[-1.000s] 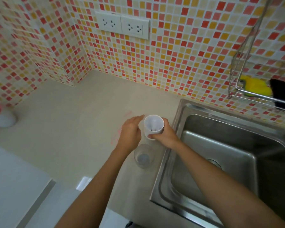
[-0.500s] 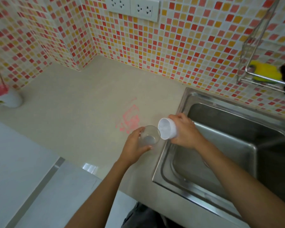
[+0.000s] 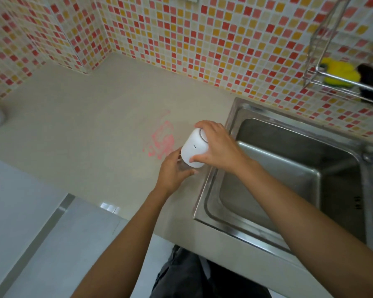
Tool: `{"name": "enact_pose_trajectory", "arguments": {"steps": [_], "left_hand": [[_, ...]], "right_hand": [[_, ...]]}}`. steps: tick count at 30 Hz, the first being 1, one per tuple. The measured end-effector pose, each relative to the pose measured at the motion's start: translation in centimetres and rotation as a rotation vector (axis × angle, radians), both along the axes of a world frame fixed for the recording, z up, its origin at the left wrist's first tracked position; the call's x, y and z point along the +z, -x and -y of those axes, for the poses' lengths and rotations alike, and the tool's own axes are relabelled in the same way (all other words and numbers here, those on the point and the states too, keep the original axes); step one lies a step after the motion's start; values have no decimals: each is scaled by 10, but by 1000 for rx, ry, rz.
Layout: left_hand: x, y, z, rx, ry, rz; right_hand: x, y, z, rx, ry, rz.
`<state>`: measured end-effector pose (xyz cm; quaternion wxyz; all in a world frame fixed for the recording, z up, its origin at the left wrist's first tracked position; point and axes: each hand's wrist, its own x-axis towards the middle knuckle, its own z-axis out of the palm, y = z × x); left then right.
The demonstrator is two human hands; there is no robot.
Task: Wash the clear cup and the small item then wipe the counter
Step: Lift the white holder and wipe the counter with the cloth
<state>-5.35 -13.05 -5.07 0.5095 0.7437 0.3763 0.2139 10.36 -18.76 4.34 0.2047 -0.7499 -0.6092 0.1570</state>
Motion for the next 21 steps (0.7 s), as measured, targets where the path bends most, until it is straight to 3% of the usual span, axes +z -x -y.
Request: {"name": "enact_pose_trajectory", "arguments": {"steps": [8,13,21], "left_hand": [[10,-3,8,36,52,148],[1,-5,8,32,27,100],[0,-8,9,-8,-67,77]], "right_hand": [[-6,12,-5,31,25,-16],[-15,21,-1,118,59,76],[-35,18,4,-113,41,-395]]}}
